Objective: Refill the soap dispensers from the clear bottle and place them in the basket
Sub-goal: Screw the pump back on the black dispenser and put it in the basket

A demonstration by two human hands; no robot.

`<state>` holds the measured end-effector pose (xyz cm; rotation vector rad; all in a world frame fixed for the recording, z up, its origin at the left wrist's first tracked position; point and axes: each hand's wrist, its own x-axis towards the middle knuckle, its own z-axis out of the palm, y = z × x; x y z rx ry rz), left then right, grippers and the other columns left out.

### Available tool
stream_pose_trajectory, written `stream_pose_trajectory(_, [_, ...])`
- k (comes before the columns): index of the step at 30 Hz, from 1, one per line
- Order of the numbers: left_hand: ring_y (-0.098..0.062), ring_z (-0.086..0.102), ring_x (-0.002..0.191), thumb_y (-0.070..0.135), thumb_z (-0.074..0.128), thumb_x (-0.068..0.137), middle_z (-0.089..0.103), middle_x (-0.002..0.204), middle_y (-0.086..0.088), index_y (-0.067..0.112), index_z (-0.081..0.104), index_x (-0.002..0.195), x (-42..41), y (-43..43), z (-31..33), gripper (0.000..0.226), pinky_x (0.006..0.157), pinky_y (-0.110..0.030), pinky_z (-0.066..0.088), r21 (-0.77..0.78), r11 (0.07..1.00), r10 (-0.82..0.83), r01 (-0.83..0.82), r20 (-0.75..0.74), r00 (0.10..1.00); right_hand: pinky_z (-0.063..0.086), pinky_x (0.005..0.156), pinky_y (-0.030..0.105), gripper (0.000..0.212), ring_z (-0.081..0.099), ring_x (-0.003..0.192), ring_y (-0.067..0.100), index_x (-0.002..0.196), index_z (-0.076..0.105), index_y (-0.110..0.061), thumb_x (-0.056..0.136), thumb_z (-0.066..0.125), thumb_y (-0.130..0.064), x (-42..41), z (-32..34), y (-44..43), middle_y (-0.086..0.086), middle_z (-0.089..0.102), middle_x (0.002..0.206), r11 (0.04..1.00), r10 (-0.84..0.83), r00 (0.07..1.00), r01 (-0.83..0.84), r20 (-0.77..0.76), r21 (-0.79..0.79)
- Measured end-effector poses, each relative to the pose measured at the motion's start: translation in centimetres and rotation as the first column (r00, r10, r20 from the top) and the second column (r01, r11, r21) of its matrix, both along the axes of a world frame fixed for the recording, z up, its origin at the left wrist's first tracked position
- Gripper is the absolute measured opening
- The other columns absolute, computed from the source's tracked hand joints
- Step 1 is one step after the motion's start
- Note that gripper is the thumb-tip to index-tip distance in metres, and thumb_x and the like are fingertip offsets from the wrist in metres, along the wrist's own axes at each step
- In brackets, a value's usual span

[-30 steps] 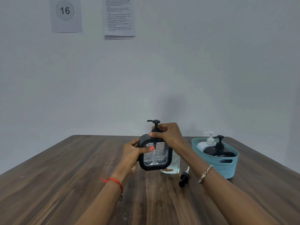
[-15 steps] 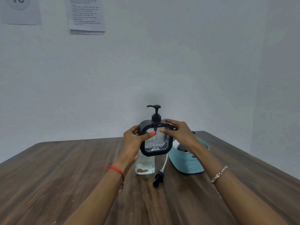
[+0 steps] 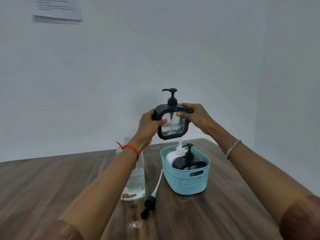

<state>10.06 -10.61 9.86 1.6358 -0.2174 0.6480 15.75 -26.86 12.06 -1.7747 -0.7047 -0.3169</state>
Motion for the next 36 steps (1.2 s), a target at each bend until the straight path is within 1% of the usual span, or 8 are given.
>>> stream_pose_trajectory(7, [-0.019,0.056,0.09,-0.008,0.063,0.078,0.064,0.103,-0.008,0.006,0.058,0.118,5.4,0.1,-1.9,0.042,0.087,-0.033,0.049,0.066,0.992,0.102,-0.104,0.037,0.994,0.049,0.094,0.041,0.038,0.061,0.104,0.031,0.12,0.058,-0.002,0.083,0.065,-0.008,5.0,-1.9,0.9,0.015,0.065,0.111,0.999,-0.039,0.999,0.039,0.011,-0.038])
stream_pose_trajectory(10, [-0.016,0.057,0.085,-0.006,0.063,0.079,0.064,0.101,-0.007,0.005,0.059,0.116,7.0,0.2,-3.6,0.039,0.078,-0.022,0.05,0.07,0.99,0.121,-0.12,-0.01,0.993,0.048,0.096,0.044,0.036,0.062,0.103,0.03,0.117,0.061,-0.004,0.082,0.067,-0.01,6.8,-3.4,1.0,0.007,0.065,0.101,0.996,-0.039,0.999,0.039,-0.008,-0.077])
stream_pose_trajectory(16, [-0.011,0.057,0.077,-0.005,0.062,0.08,0.062,0.087,0.001,0.01,0.059,0.103,7.7,-0.2,-6.2,0.027,0.058,-0.009,0.045,0.054,0.992,0.123,-0.118,-0.105,0.987,0.05,0.075,0.022,0.033,0.06,0.086,0.019,0.115,0.062,-0.008,0.082,0.067,-0.009,8.6,-6.1,0.4,0.013,0.066,0.101,0.99,-0.004,0.995,-0.01,-0.098,-0.141])
stream_pose_trajectory(19, [0.0,0.051,0.072,-0.002,0.06,0.084,0.052,0.079,0.014,0.021,0.05,0.102,7.5,-0.8,-6.9,0.031,0.06,-0.01,0.043,0.065,0.995,0.084,-0.077,-0.118,0.989,0.046,0.065,0.016,0.036,0.06,0.082,0.013,0.117,0.061,-0.007,0.082,0.068,-0.01,8.9,-7.1,-0.2,0.006,0.065,0.098,0.99,-0.022,0.992,0.004,-0.126,-0.139])
stream_pose_trajectory(22, [-0.012,0.052,0.078,-0.003,0.058,0.082,0.053,0.078,0.013,0.017,0.056,0.108,7.5,-1.2,-7.6,0.033,0.063,-0.011,0.041,0.109,0.991,0.092,-0.077,-0.142,0.986,0.046,0.059,0.012,0.028,0.06,0.077,0.011,0.109,0.064,-0.012,0.081,0.068,-0.009,9.0,-7.8,-0.9,0.004,0.065,0.091,0.983,-0.014,0.989,-0.013,-0.147,-0.184])
stream_pose_trajectory(29, [-0.014,0.056,0.079,0.004,0.067,0.075,0.064,0.085,0.0,0.015,0.065,0.092,7.3,-0.9,-9.3,0.021,0.067,-0.02,0.044,0.176,0.98,0.124,-0.089,-0.204,0.971,0.049,0.082,0.026,0.03,0.063,0.101,0.027,0.109,0.065,0.0,0.081,0.068,-0.008,8.5,-9.4,-1.4,0.019,0.067,0.11,0.942,-0.039,0.987,-0.015,-0.154,-0.336])
stream_pose_trajectory(33, [-0.015,0.055,0.073,0.01,0.066,0.072,0.069,0.082,-0.012,0.003,0.07,0.083,7.5,-0.8,-9.8,0.014,0.064,-0.025,0.042,0.287,0.955,0.137,-0.069,-0.224,0.965,0.035,0.056,0.011,0.03,0.057,0.08,0.034,0.105,0.063,0.007,0.084,0.061,-0.014,8.6,-9.9,-1.4,0.035,0.059,0.106,0.891,-0.071,0.99,0.008,-0.12,-0.454])
stream_pose_trajectory(36, [-0.015,0.047,0.067,0.025,0.059,0.062,0.06,0.073,-0.016,-0.006,0.066,0.078,7.6,-0.7,-9.8,0.036,0.059,-0.026,0.035,0.367,0.928,0.172,-0.07,-0.252,0.952,0.038,0.065,0.031,0.037,0.05,0.103,0.048,0.103,0.054,0.017,0.087,0.056,-0.016,8.6,-10.1,-1.4,0.039,0.053,0.11,0.878,-0.066,0.989,-0.005,-0.131,-0.478])
